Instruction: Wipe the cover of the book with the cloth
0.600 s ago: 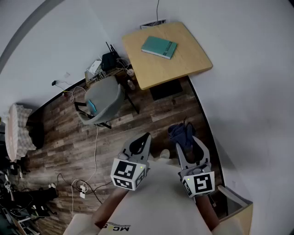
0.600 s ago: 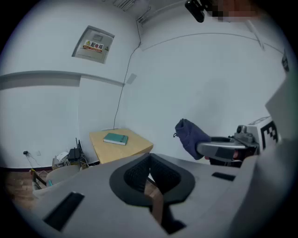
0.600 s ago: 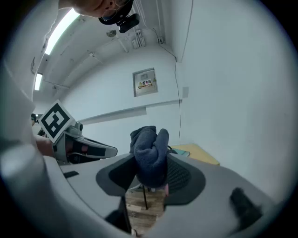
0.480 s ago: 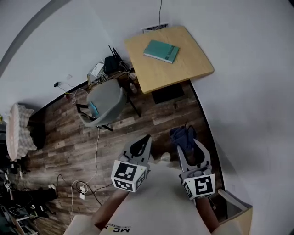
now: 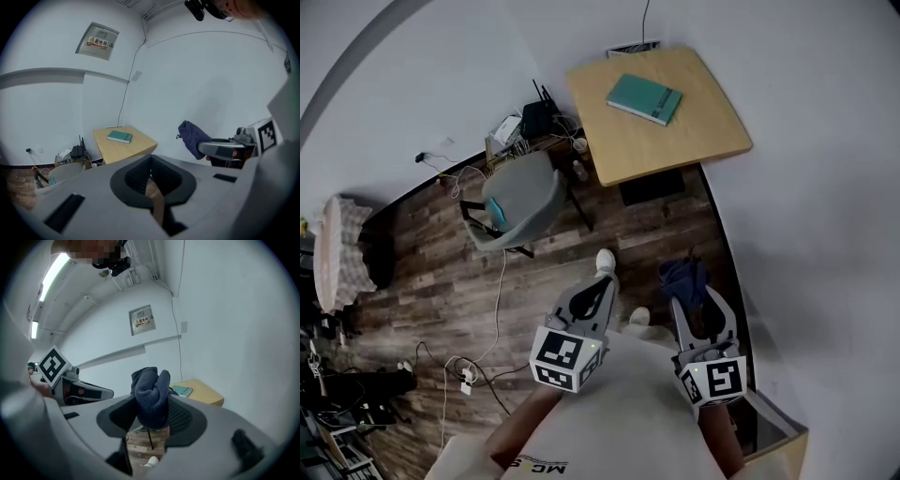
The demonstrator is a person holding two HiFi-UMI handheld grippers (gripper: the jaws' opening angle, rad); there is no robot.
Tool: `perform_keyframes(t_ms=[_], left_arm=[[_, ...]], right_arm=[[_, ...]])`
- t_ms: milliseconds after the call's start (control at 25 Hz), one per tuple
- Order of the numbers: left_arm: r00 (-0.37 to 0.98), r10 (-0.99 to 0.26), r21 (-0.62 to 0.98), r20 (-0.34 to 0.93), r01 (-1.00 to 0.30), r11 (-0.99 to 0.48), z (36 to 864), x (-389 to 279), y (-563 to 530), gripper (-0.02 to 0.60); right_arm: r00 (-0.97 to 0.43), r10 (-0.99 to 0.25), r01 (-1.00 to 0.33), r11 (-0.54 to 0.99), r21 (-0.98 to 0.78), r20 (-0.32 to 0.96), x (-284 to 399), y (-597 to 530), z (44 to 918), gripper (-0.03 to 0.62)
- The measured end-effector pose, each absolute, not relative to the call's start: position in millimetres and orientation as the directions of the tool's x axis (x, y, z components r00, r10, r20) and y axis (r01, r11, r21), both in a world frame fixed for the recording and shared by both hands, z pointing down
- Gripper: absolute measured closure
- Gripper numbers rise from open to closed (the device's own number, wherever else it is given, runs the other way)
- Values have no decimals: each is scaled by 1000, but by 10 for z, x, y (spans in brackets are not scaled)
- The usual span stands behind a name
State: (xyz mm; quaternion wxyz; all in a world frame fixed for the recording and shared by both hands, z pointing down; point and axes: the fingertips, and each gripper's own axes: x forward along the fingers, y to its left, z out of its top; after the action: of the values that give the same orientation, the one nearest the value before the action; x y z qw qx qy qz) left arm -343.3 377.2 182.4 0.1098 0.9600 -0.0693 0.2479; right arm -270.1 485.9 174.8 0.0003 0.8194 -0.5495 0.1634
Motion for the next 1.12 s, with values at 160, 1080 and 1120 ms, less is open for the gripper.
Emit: perform_keyframes(t_ms=[160,1080,1120], left_arm=[[867,-63,197,494,-182,-963,1911,-3290,3648,571],[886,72,352,458,-107,-930,2197,-1088,871,571],[888,79,355,454,-99,-929,2181,-998,779,571]], right_arm=[[350,-890,-890,-413,-192,293,-2586,4751,1846,405],[512,-741,-775,-617,-137,435,-373,2360,1960,405],[518,-733,-769,-625,-134,440,-298,2279,1944,405]])
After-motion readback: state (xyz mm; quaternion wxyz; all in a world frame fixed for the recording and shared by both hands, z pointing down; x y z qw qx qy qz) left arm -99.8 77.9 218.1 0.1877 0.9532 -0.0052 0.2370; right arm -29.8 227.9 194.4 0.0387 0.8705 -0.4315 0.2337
